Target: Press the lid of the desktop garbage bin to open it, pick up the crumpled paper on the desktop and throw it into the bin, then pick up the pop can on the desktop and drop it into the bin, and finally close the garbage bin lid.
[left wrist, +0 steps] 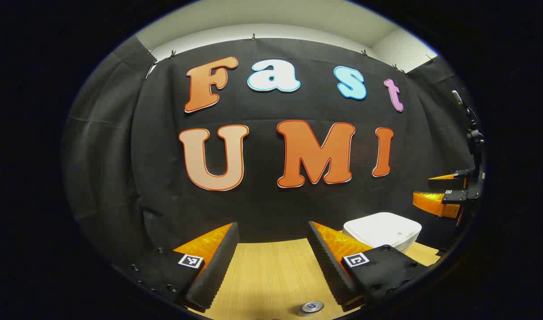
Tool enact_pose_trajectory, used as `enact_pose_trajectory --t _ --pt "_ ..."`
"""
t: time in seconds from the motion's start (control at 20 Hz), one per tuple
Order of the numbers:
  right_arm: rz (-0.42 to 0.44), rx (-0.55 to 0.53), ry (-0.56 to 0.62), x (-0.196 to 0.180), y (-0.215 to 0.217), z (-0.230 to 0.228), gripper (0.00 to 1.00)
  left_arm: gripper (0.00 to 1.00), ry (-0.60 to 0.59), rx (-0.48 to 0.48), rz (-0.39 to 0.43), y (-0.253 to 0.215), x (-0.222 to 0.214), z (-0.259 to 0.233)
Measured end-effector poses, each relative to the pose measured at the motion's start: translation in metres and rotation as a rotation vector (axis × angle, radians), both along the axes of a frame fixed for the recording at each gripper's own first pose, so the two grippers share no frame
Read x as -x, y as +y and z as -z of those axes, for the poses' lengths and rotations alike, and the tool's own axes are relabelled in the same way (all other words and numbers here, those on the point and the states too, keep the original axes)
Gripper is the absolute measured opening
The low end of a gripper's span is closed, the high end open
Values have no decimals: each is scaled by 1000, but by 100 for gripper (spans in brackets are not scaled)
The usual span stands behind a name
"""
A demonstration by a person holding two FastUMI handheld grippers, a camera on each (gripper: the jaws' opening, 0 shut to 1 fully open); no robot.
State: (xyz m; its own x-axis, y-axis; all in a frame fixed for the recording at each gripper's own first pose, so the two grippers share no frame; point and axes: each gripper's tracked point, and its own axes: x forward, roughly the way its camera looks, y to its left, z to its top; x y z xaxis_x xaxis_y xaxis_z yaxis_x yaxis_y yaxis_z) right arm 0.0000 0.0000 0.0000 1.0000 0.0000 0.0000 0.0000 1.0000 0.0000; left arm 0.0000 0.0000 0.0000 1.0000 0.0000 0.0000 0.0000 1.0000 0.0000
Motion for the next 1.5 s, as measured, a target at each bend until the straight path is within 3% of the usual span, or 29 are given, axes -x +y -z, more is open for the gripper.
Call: enact_pose_trajectory --t 0.65,1.1,1.3,1.5 --pt "-23 -34 8 -9 -4 2 93 99 3 -13 -70 14 2 4" --pt "-25 -48 35 -12 -6 9 93 99 13 -24 -70 8 6 9" --pt "-49 -78 52 -10 -6 11 73 99 28 -33 -71 6 8 15" --pt "-48 -97 90 -14 -13 22 39 99 41 -27 -75 5 11 20"
